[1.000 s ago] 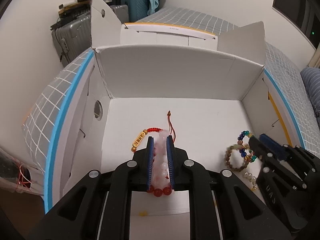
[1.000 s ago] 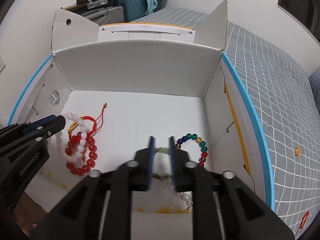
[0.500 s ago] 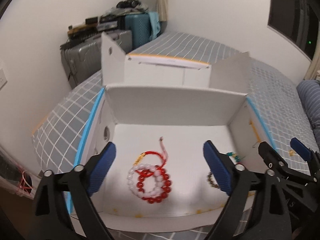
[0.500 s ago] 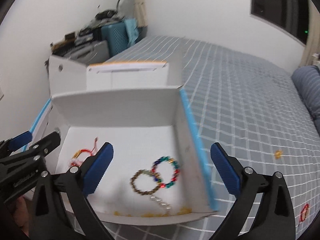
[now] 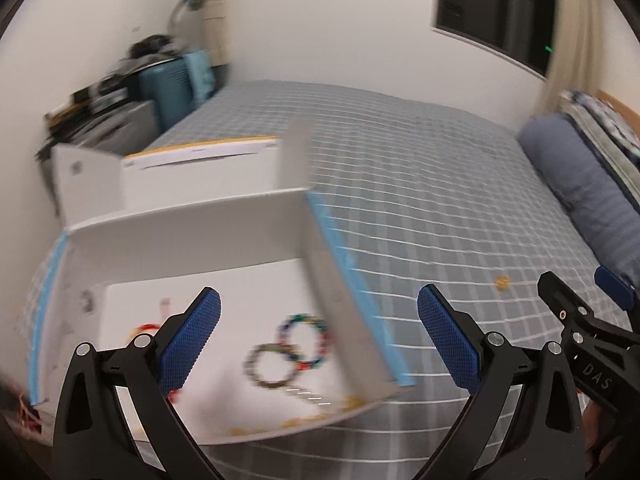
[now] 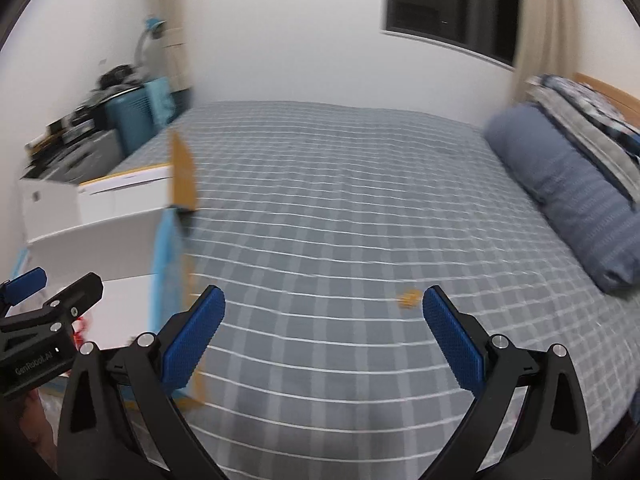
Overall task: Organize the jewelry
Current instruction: 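Move both open tools back over the amber beads and red string charm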
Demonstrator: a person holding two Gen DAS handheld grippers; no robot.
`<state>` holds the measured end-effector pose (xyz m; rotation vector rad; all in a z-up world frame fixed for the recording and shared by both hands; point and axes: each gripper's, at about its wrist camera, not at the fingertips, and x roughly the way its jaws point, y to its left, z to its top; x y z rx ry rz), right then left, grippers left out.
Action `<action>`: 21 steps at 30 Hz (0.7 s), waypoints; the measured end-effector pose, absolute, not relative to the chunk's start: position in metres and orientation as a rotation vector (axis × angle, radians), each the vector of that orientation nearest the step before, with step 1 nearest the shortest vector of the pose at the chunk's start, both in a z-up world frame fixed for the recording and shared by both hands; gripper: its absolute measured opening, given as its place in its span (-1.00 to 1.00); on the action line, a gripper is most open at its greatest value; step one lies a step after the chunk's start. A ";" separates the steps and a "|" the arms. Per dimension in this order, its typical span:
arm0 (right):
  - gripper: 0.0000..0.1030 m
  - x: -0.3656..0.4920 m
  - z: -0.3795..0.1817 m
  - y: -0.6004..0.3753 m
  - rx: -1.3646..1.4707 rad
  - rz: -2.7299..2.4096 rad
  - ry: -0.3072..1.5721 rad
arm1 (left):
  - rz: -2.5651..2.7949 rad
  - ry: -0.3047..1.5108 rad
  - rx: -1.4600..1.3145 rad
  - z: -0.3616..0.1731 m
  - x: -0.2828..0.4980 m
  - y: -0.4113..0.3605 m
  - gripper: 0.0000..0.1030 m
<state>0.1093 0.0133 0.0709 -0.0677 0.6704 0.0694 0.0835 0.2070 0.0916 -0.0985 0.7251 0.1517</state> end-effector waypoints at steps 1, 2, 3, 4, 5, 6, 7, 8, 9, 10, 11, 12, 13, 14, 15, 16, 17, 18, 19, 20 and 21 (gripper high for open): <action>0.85 0.110 0.069 -0.003 -0.059 0.043 0.682 | 0.133 0.727 -0.088 0.090 0.087 0.196 0.89; 0.85 0.110 0.068 -0.017 -0.049 0.025 0.689 | 0.113 0.730 -0.076 0.089 0.090 0.184 0.89; 0.85 0.111 0.068 -0.027 -0.041 0.011 0.694 | 0.093 0.734 -0.064 0.087 0.095 0.171 0.89; 0.85 0.110 0.066 -0.042 -0.034 -0.013 0.700 | 0.079 0.738 -0.056 0.085 0.098 0.161 0.89; 0.85 0.108 0.064 -0.056 -0.029 -0.037 0.706 | 0.063 0.741 -0.050 0.083 0.101 0.150 0.89; 0.85 0.106 0.061 -0.071 -0.025 -0.056 0.710 | 0.050 0.743 -0.049 0.081 0.103 0.143 0.89; 0.85 0.104 0.058 -0.082 -0.023 -0.073 0.715 | 0.034 0.747 -0.050 0.079 0.106 0.132 0.89; 0.85 0.102 0.055 -0.090 -0.022 -0.085 0.721 | 0.022 0.752 -0.048 0.077 0.109 0.124 0.89; 0.85 0.099 0.051 -0.104 -0.019 -0.102 0.731 | 0.007 0.757 -0.039 0.074 0.113 0.112 0.89; 0.85 0.097 0.048 -0.113 -0.017 -0.112 0.738 | -0.003 0.760 -0.031 0.072 0.115 0.104 0.89; 0.85 0.093 0.043 -0.125 -0.016 -0.124 0.747 | -0.017 0.763 -0.021 0.069 0.116 0.094 0.89; 0.85 0.090 0.039 -0.135 -0.016 -0.137 0.755 | -0.032 0.770 -0.010 0.065 0.120 0.083 0.89; 0.85 0.088 0.036 -0.142 -0.016 -0.146 0.761 | -0.038 0.774 -0.003 0.061 0.121 0.075 0.89; 0.85 0.086 0.030 -0.152 -0.013 -0.159 0.772 | -0.049 0.779 0.005 0.057 0.125 0.066 0.89; 0.85 0.084 0.025 -0.162 -0.010 -0.169 0.782 | -0.059 0.785 0.011 0.053 0.129 0.058 0.89; 0.85 0.083 0.020 -0.169 -0.008 -0.177 0.789 | -0.064 0.790 0.015 0.050 0.132 0.052 0.89; 0.85 0.081 0.015 -0.177 -0.007 -0.188 0.798 | -0.072 0.794 0.019 0.046 0.136 0.045 0.89; 0.85 0.080 0.008 -0.186 -0.008 -0.200 0.810 | -0.079 0.797 0.021 0.043 0.139 0.040 0.89; 0.85 0.081 0.006 -0.190 -0.009 -0.205 0.818 | -0.093 0.802 0.030 0.037 0.145 0.030 0.89; 0.85 0.079 -0.001 -0.197 -0.010 -0.214 0.831 | -0.098 0.808 0.037 0.033 0.149 0.022 0.89; 0.85 0.079 -0.007 -0.205 -0.011 -0.223 0.844 | -0.103 0.816 0.046 0.028 0.155 0.015 0.89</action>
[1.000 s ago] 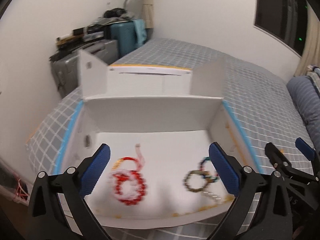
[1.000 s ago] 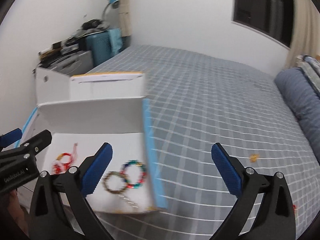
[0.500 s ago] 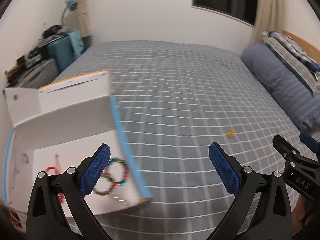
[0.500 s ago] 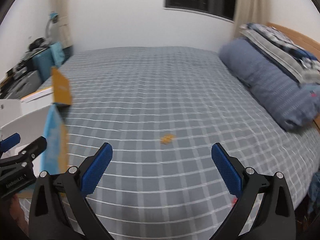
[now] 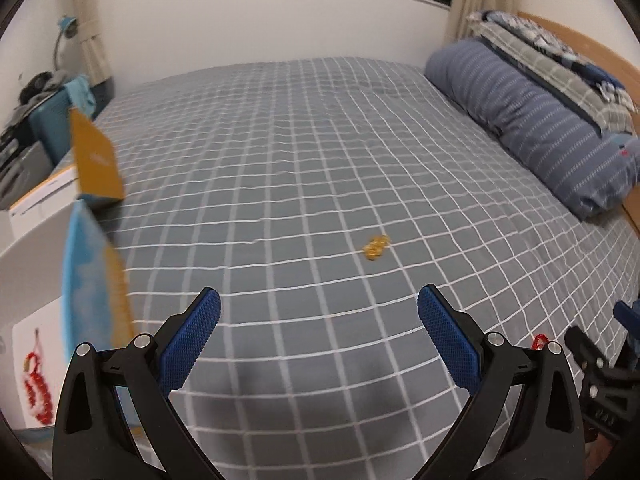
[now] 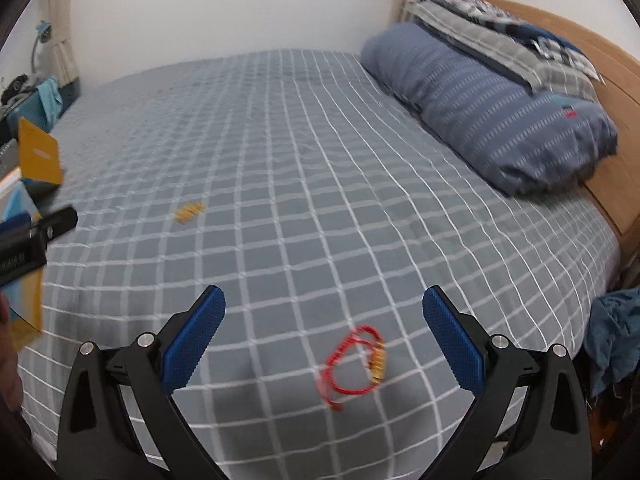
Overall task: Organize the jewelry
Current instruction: 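Move both open tools back over the amber beads and red string charm, then grasp the amber bead cluster with the left tool while the right tool grasps the red string charm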
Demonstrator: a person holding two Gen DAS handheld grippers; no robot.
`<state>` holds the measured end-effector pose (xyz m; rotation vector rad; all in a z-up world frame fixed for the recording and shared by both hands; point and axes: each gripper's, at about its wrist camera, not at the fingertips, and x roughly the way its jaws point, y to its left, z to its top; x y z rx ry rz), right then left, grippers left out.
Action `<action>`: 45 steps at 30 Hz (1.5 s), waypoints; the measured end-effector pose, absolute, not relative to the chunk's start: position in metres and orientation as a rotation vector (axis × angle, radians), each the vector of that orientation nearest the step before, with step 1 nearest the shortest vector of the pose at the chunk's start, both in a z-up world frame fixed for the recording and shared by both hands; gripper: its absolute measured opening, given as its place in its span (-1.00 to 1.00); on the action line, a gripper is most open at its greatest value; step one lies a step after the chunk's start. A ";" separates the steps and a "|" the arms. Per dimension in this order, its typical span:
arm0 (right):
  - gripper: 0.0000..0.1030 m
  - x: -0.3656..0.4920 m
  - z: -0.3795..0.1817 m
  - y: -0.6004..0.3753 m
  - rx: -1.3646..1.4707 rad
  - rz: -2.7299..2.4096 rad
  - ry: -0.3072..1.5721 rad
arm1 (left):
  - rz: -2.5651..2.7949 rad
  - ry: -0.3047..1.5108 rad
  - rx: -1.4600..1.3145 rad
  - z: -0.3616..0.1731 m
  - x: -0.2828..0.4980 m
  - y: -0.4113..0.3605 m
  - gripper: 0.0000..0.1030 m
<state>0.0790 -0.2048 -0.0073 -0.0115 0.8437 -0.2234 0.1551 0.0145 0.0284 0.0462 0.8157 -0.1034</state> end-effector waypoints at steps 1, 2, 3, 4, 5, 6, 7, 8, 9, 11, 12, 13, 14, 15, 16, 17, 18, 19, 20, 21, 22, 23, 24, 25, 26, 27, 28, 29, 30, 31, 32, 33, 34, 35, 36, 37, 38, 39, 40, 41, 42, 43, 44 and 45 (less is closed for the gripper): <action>0.85 0.079 -0.011 -0.210 -0.010 -0.229 0.851 | -0.107 0.821 0.051 0.026 0.160 0.009 0.89; 0.85 0.078 -0.017 -0.218 0.000 -0.234 0.861 | -0.113 0.830 0.057 0.021 0.165 0.001 0.89; 0.85 0.080 -0.021 -0.222 0.012 -0.233 0.870 | -0.119 0.839 0.064 0.016 0.172 -0.006 0.89; 0.85 0.082 -0.027 -0.229 0.022 -0.231 0.890 | -0.123 0.843 0.069 0.014 0.176 -0.009 0.89; 0.85 0.084 -0.032 -0.234 0.023 -0.229 0.907 | -0.128 0.846 0.076 0.010 0.181 -0.016 0.89; 0.85 0.086 -0.036 -0.236 0.023 -0.228 0.917 | -0.130 0.848 0.086 0.007 0.187 -0.023 0.89; 0.85 0.087 -0.041 -0.240 0.021 -0.229 0.928 | -0.131 0.849 0.094 0.004 0.192 -0.027 0.89; 0.85 0.088 -0.046 -0.244 0.019 -0.228 0.939 | -0.132 0.849 0.105 0.001 0.198 -0.032 0.89; 0.85 0.089 -0.049 -0.247 0.021 -0.224 0.947 | -0.129 0.853 0.113 -0.003 0.205 -0.036 0.89; 0.85 0.090 -0.054 -0.250 0.025 -0.221 0.958 | -0.130 0.862 0.118 -0.008 0.218 -0.040 0.89; 0.85 0.092 -0.057 -0.252 0.024 -0.219 0.967 | -0.131 0.868 0.113 -0.011 0.223 -0.040 0.89; 0.85 0.093 -0.059 -0.253 0.023 -0.217 0.974 | -0.135 0.881 0.101 -0.017 0.232 -0.041 0.89; 0.85 0.094 -0.061 -0.253 0.020 -0.215 0.980 | -0.136 0.891 0.089 -0.021 0.237 -0.041 0.89; 0.85 0.095 -0.064 -0.255 0.016 -0.210 0.986 | -0.137 0.899 0.081 -0.024 0.241 -0.041 0.89; 0.85 0.097 -0.065 -0.256 0.018 -0.208 0.992 | -0.132 0.912 0.079 -0.032 0.249 -0.042 0.89; 0.85 0.098 -0.069 -0.257 0.023 -0.202 1.002 | -0.125 0.919 0.085 -0.035 0.253 -0.043 0.89; 0.85 0.099 -0.071 -0.258 0.028 -0.195 1.012 | -0.121 0.923 0.100 -0.041 0.259 -0.047 0.89; 0.85 0.101 -0.076 -0.259 0.036 -0.184 1.031 | -0.121 0.924 0.111 -0.044 0.263 -0.049 0.89; 0.85 0.101 -0.078 -0.260 0.045 -0.173 1.043 | -0.119 0.927 0.121 -0.048 0.268 -0.052 0.89; 0.84 0.102 -0.080 -0.261 0.051 -0.164 1.049 | -0.114 0.930 0.120 -0.051 0.272 -0.053 0.89; 0.83 0.102 -0.081 -0.260 0.056 -0.147 1.056 | -0.112 0.934 0.116 -0.053 0.275 -0.054 0.89; 0.83 0.102 -0.082 -0.260 0.059 -0.133 1.060 | -0.107 0.938 0.108 -0.056 0.278 -0.055 0.89; 0.83 0.102 -0.083 -0.260 0.063 -0.121 1.065 | -0.099 0.942 0.110 -0.059 0.282 -0.055 0.89; 0.82 0.102 -0.084 -0.260 0.070 -0.111 1.072 | -0.093 0.944 0.117 -0.061 0.285 -0.056 0.89; 0.81 0.103 -0.086 -0.260 0.083 -0.099 1.082 | -0.082 0.943 0.128 -0.063 0.288 -0.056 0.89; 0.77 0.104 -0.088 -0.261 0.094 -0.086 1.092 | -0.075 0.943 0.134 -0.065 0.289 -0.056 0.89; 0.75 0.106 -0.091 -0.261 0.102 -0.074 1.106 | -0.068 0.942 0.128 -0.068 0.292 -0.053 0.89; 0.73 0.107 -0.093 -0.260 0.105 -0.068 1.115 | -0.067 0.943 0.110 -0.070 0.294 -0.051 0.89; 0.70 0.108 -0.094 -0.259 0.104 -0.063 1.121 | -0.073 0.945 0.092 -0.071 0.296 -0.049 0.88; 0.68 0.110 -0.096 -0.258 0.102 -0.055 1.130 | -0.088 0.960 0.076 -0.075 0.298 -0.048 0.88; 0.60 0.110 -0.098 -0.257 0.102 -0.050 1.139 | -0.093 0.975 0.079 -0.078 0.300 -0.048 0.88; 0.51 0.111 -0.099 -0.255 0.099 -0.045 1.150 | -0.095 0.980 0.082 -0.080 0.300 -0.048 0.87; 0.48 0.112 -0.100 -0.254 0.097 -0.044 1.152 | -0.098 0.982 0.087 -0.083 0.300 -0.048 0.86; 0.43 0.112 -0.101 -0.253 0.094 -0.043 1.153 | -0.097 0.982 0.088 -0.085 0.300 -0.048 0.84; 0.34 0.112 -0.102 -0.251 0.088 -0.042 1.157 | -0.096 0.982 0.086 -0.085 0.300 -0.048 0.79; 0.29 0.112 -0.102 -0.250 0.084 -0.044 1.159 | -0.097 0.980 0.081 -0.084 0.299 -0.048 0.63; 0.21 0.112 -0.102 -0.250 0.081 -0.046 1.159 | -0.096 0.977 0.080 -0.083 0.299 -0.048 0.40; 0.14 0.112 -0.101 -0.249 0.080 -0.045 1.160 | -0.095 0.975 0.080 -0.082 0.297 -0.049 0.29; 0.09 0.113 -0.102 -0.248 0.078 -0.045 1.162 | -0.097 0.977 0.079 -0.082 0.297 -0.050 0.12; -0.02 0.114 -0.102 -0.247 0.077 -0.047 1.163 | -0.103 0.982 0.076 -0.081 0.296 -0.050 -0.05; -0.09 0.113 -0.102 -0.247 0.078 -0.047 1.164 | -0.107 0.985 0.079 -0.080 0.296 -0.050 -0.14; -0.12 0.114 -0.102 -0.247 0.083 -0.047 1.166 | -0.110 0.987 0.086 -0.080 0.293 -0.051 -0.36; -0.26 0.113 -0.102 -0.248 0.086 -0.047 1.167 | -0.112 0.992 0.092 -0.079 0.292 -0.051 -0.65; -0.51 0.111 -0.101 -0.250 0.086 -0.046 1.168 | -0.109 0.994 0.096 -0.079 0.291 -0.051 -0.64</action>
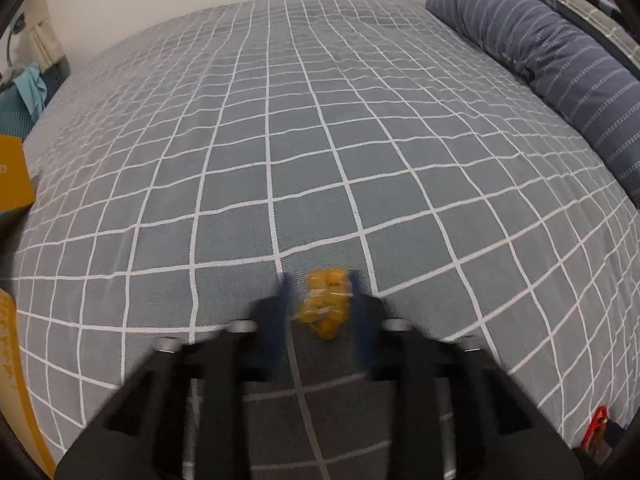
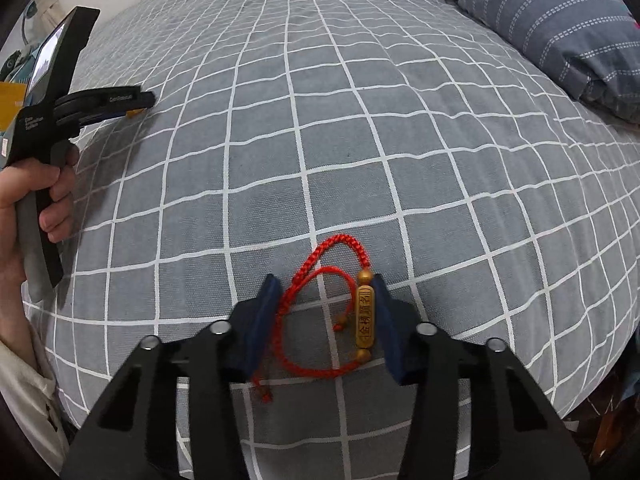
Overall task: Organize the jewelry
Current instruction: 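Grasp the amber bead cluster with the left tool while the right tool grasps the red string charm, then carry the amber beads and red string charm over the white box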
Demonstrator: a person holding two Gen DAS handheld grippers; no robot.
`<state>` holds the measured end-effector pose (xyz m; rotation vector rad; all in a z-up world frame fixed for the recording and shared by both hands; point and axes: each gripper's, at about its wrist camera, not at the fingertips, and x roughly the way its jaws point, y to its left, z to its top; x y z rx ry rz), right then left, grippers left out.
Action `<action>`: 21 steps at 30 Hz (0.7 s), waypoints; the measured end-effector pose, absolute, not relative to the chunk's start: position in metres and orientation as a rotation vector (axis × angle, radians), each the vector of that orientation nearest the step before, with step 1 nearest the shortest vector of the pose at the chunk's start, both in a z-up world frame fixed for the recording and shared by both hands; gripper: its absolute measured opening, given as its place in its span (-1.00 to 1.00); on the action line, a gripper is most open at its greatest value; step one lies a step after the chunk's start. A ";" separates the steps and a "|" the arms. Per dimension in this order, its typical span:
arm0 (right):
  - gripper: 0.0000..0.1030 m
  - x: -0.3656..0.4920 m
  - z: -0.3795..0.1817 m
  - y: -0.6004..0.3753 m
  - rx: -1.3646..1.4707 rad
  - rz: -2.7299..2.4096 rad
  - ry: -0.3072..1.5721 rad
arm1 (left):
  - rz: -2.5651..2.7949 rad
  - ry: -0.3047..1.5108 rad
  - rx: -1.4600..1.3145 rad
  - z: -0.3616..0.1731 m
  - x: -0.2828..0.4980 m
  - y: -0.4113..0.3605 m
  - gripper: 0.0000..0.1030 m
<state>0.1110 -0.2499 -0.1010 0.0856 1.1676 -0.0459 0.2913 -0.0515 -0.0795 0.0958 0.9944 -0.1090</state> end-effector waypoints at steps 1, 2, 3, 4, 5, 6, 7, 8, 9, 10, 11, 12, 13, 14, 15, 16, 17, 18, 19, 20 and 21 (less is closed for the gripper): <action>-0.64 0.111 -0.100 -0.250 0.086 -0.043 1.167 | -0.111 0.994 0.089 -0.078 0.290 -0.051 -0.65; -0.81 0.109 -0.099 -0.250 0.088 -0.043 1.166 | -0.112 0.996 0.079 -0.078 0.290 -0.050 -0.65; -0.82 0.109 -0.098 -0.250 0.087 -0.047 1.163 | -0.114 0.996 0.080 -0.077 0.290 -0.050 -0.65; -0.82 0.108 -0.098 -0.251 0.083 -0.049 1.161 | -0.114 0.996 0.082 -0.077 0.290 -0.051 -0.65; -0.83 0.108 -0.097 -0.250 0.081 -0.051 1.159 | -0.116 0.996 0.084 -0.076 0.289 -0.051 -0.65; -0.83 0.108 -0.096 -0.250 0.079 -0.053 1.157 | -0.116 0.996 0.083 -0.075 0.289 -0.051 -0.65; -0.83 0.108 -0.095 -0.250 0.075 -0.055 1.154 | -0.117 0.997 0.084 -0.074 0.289 -0.052 -0.65; -0.83 0.108 -0.094 -0.250 0.073 -0.058 1.151 | -0.119 0.997 0.084 -0.074 0.289 -0.052 -0.65; -0.83 0.108 -0.094 -0.250 0.073 -0.060 1.147 | -0.121 0.996 0.082 -0.073 0.288 -0.051 -0.65; -0.83 0.108 -0.092 -0.250 0.071 -0.063 1.141 | -0.123 0.995 0.082 -0.072 0.287 -0.052 -0.65; -0.83 0.108 -0.091 -0.251 0.071 -0.066 1.136 | -0.123 0.996 0.077 -0.071 0.286 -0.051 -0.65; -0.83 0.107 -0.090 -0.251 0.074 -0.068 1.130 | -0.123 0.996 0.074 -0.070 0.286 -0.051 -0.65; -0.83 0.108 -0.089 -0.252 0.076 -0.070 1.125 | -0.122 0.995 0.072 -0.069 0.285 -0.051 -0.65; -0.83 0.108 -0.088 -0.251 0.075 -0.074 1.118 | -0.122 0.995 0.073 -0.068 0.283 -0.052 -0.65; -0.83 0.107 -0.086 -0.252 0.074 -0.078 1.110 | -0.124 0.996 0.070 -0.067 0.281 -0.052 -0.65; -0.83 0.107 -0.084 -0.252 0.073 -0.083 1.100 | -0.126 0.997 0.068 -0.067 0.281 -0.052 -0.65; -0.83 0.106 -0.083 -0.252 0.076 -0.086 1.093 | -0.129 0.999 0.067 -0.066 0.279 -0.051 -0.65; -0.83 0.105 -0.083 -0.253 0.076 -0.087 1.089 | -0.129 0.999 0.067 -0.065 0.278 -0.052 -0.65; -0.83 0.105 -0.081 -0.253 0.075 -0.091 1.081 | -0.128 0.998 0.065 -0.064 0.276 -0.051 -0.65; -0.83 0.104 -0.080 -0.253 0.076 -0.093 1.074 | -0.129 0.996 0.063 -0.062 0.275 -0.050 -0.65; -0.83 0.104 -0.080 -0.253 0.077 -0.096 1.069 | -0.130 0.996 0.061 -0.061 0.274 -0.049 -0.65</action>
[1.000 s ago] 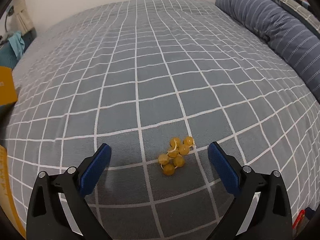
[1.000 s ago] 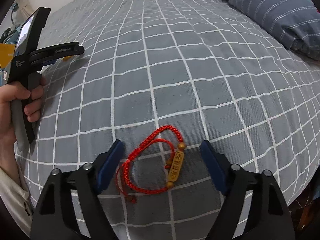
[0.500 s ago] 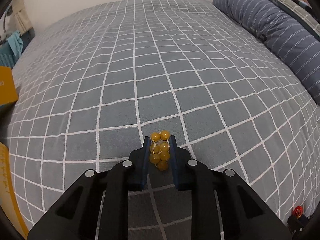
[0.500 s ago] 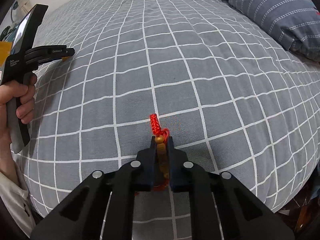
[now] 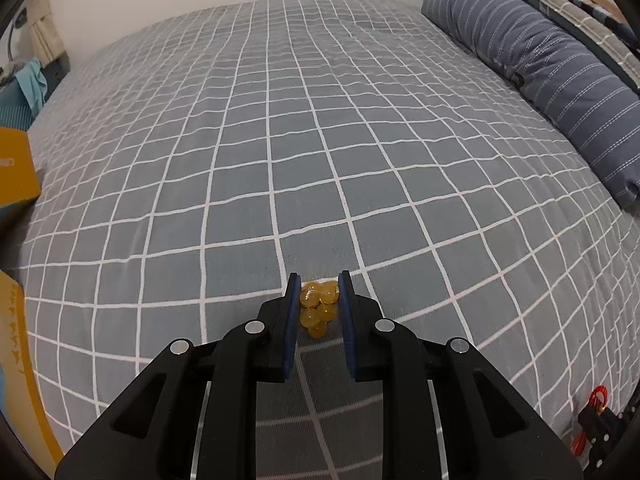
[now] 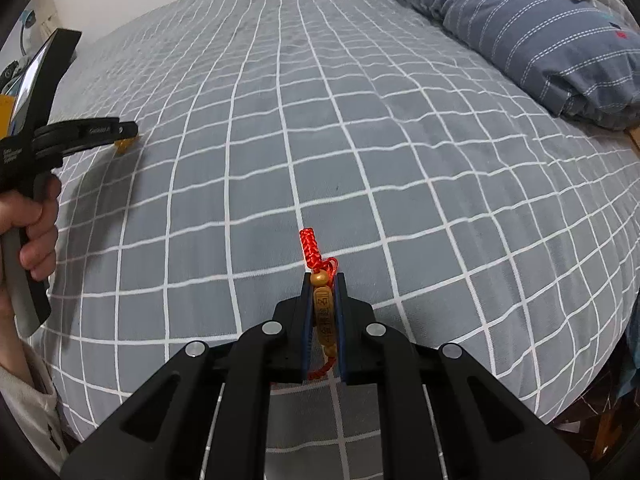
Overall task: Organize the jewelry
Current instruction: 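Carry the amber beads and red string charm over the white box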
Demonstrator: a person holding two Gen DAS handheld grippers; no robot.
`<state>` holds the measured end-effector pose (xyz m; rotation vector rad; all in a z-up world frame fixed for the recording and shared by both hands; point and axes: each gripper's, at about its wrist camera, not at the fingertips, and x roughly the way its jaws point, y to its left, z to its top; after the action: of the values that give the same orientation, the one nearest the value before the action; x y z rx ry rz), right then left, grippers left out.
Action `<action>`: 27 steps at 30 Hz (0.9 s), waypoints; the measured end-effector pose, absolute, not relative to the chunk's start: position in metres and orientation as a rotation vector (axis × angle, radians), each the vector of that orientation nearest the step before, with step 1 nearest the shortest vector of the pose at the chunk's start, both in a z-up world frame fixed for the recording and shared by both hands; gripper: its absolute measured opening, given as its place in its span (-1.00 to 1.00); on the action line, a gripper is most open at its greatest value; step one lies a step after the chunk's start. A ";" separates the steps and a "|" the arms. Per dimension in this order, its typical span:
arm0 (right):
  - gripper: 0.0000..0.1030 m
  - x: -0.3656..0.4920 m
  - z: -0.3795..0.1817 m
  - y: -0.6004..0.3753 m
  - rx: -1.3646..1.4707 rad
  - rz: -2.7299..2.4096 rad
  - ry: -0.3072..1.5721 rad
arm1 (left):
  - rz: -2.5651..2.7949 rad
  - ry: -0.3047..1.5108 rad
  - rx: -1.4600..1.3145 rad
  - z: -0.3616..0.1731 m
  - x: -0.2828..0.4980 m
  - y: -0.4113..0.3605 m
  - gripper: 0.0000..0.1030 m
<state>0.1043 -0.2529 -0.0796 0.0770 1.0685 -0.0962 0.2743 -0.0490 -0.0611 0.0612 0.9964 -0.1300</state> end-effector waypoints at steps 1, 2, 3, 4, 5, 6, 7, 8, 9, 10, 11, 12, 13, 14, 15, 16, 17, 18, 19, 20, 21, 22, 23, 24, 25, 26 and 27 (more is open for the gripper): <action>-0.83 0.104 -0.079 -0.252 0.076 -0.098 1.064 | -0.135 0.996 0.053 -0.059 0.272 -0.048 -0.65; -0.83 0.104 -0.078 -0.252 0.075 -0.101 1.059 | -0.139 0.996 0.049 -0.058 0.270 -0.047 -0.65; -0.83 0.104 -0.078 -0.251 0.075 -0.103 1.056 | -0.141 0.996 0.046 -0.056 0.268 -0.046 -0.65; -0.83 0.104 -0.077 -0.252 0.075 -0.106 1.050 | -0.141 0.993 0.046 -0.054 0.266 -0.046 -0.65; -0.83 0.104 -0.076 -0.251 0.073 -0.111 1.046 | -0.142 0.990 0.045 -0.052 0.264 -0.045 -0.65; -0.83 0.105 -0.074 -0.250 0.069 -0.115 1.039 | -0.142 0.986 0.044 -0.050 0.262 -0.045 -0.65; -0.83 0.106 -0.074 -0.250 0.069 -0.117 1.035 | -0.144 0.983 0.041 -0.049 0.260 -0.045 -0.65; -0.83 0.106 -0.073 -0.249 0.070 -0.117 1.031 | -0.147 0.979 0.041 -0.047 0.257 -0.044 -0.65; -0.83 0.108 -0.072 -0.248 0.070 -0.117 1.028 | -0.149 0.974 0.043 -0.045 0.256 -0.045 -0.65; -0.83 0.109 -0.071 -0.247 0.069 -0.118 1.020 | -0.152 0.969 0.043 -0.043 0.254 -0.044 -0.65; -0.83 0.109 -0.070 -0.246 0.068 -0.118 1.013 | -0.158 0.961 0.040 -0.041 0.252 -0.043 -0.65; -0.83 0.111 -0.068 -0.244 0.068 -0.115 1.002 | -0.161 0.954 0.039 -0.040 0.251 -0.042 -0.65; -0.83 0.110 -0.067 -0.242 0.065 -0.111 0.994 | -0.155 0.949 0.042 -0.038 0.249 -0.041 -0.65; -0.83 0.111 -0.065 -0.240 0.062 -0.110 0.986 | -0.149 0.948 0.039 -0.037 0.248 -0.039 -0.65; -0.83 0.112 -0.064 -0.238 0.057 -0.110 0.978 | -0.150 0.946 0.035 -0.035 0.247 -0.037 -0.65; -0.83 0.113 -0.061 -0.234 0.049 -0.114 0.965 | -0.149 0.944 0.035 -0.034 0.244 -0.034 -0.65; -0.83 0.114 -0.059 -0.232 0.044 -0.116 0.955 | -0.145 0.940 0.035 -0.032 0.241 -0.031 -0.65; -0.83 0.115 -0.057 -0.229 0.038 -0.120 0.942 | -0.142 0.936 0.036 -0.030 0.241 -0.029 -0.65; -0.83 0.117 -0.055 -0.226 0.032 -0.122 0.934 | -0.139 0.928 0.034 -0.026 0.238 -0.025 -0.65; -0.83 0.118 -0.053 -0.223 0.028 -0.123 0.927 | -0.138 0.923 0.033 -0.023 0.236 -0.022 -0.65; -0.83 0.120 -0.051 -0.219 0.026 -0.123 0.922 | -0.136 0.920 0.034 -0.021 0.235 -0.019 -0.65; -0.83 0.122 -0.049 -0.217 0.028 -0.119 0.917 | -0.131 0.913 0.035 -0.017 0.232 -0.015 -0.65; -0.83 0.123 -0.047 -0.213 0.028 -0.116 0.913 | -0.125 0.908 0.035 -0.013 0.229 -0.010 -0.65; -0.83 0.125 -0.045 -0.209 0.024 -0.113 0.907 | -0.119 0.903 0.032 -0.010 0.227 -0.005 -0.65; -0.83 0.127 -0.044 -0.205 0.021 -0.112 0.902 | -0.116 0.899 0.030 -0.007 0.225 -0.001 -0.65; -0.83 0.128 -0.042 -0.200 0.019 -0.109 0.896 | -0.112 0.894 0.029 -0.004 0.223 0.005 -0.65; -0.83 0.129 -0.039 -0.195 0.018 -0.101 0.892 | -0.106 0.888 0.028 0.000 0.220 0.010 -0.65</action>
<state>0.1293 -0.1946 -0.0395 0.0183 0.8923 -0.1012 0.2197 0.0100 0.0001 0.0275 0.8878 -0.1059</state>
